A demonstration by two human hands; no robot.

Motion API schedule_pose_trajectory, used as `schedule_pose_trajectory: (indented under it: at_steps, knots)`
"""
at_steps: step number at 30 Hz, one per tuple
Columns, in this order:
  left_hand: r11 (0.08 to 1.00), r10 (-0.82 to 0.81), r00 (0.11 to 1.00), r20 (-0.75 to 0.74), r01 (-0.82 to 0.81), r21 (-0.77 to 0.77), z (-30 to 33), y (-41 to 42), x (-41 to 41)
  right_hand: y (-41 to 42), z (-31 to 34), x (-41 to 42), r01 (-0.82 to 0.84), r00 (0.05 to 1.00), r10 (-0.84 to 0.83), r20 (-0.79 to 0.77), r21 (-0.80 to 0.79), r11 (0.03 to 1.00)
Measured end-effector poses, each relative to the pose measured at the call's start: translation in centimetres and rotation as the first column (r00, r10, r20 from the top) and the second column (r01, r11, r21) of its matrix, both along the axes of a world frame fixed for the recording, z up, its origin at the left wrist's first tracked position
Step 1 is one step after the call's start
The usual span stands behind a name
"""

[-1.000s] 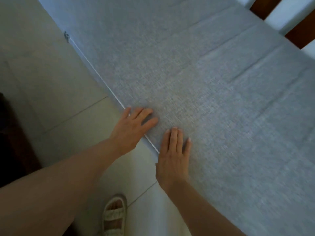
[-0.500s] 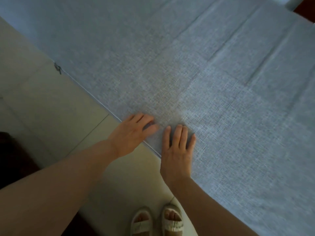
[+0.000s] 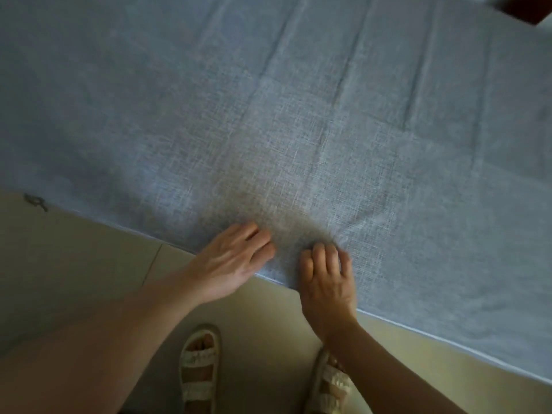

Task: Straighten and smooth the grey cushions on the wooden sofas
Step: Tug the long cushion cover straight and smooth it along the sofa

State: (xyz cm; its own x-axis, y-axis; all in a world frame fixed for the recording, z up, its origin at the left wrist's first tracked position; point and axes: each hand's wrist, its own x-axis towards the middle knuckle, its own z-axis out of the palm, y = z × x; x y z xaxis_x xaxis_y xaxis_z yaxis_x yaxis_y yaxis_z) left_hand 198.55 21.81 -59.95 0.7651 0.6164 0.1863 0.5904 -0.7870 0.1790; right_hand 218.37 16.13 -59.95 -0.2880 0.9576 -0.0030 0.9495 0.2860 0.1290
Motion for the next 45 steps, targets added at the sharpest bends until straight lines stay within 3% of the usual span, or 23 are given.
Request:
schedule_pose_trajectory:
  at_steps: [7,15,20,25,30,35,45]
  knots:
    - [0.995,0.082,0.996,-0.016,-0.081,0.050,0.1,-0.7,-2.2,-2.6,-0.3,-0.8,0.102,0.992,-0.093,-0.081,0.125,0.987]
    - [0.997,-0.038,0.999,-0.024,0.039,0.062,-0.5,0.5,-2.4,-1.6,-1.6,-2.2,0.155,0.985,-0.133,-0.106,0.243,0.957]
    - [0.992,-0.100,0.993,-0.056,0.104,0.066,-0.6,0.4,-2.4,-1.5,-1.7,-1.7,0.013,0.993,0.018,-0.118,0.257,0.966]
    - [0.996,-0.084,0.980,-0.180,0.081,-0.023,1.2,-0.1,-1.6,-1.4,-1.1,-2.5,-0.025,0.997,0.045,-0.070,0.267,0.963]
    - [0.994,-0.025,0.978,-0.208,0.002,-0.111,2.3,-0.8,-1.0,-1.3,1.1,-3.2,-0.032,0.999,0.033,-0.004,0.144,0.989]
    - [0.988,-0.057,0.977,-0.207,0.025,-0.156,3.2,-0.7,-0.7,-1.2,2.5,-3.6,0.018,1.000,-0.016,0.024,-0.061,0.998]
    - [0.987,-0.068,0.978,-0.198,0.036,-0.158,4.7,-2.8,-1.4,-3.5,3.6,-4.2,0.042,0.999,-0.047,-0.021,-0.207,0.977]
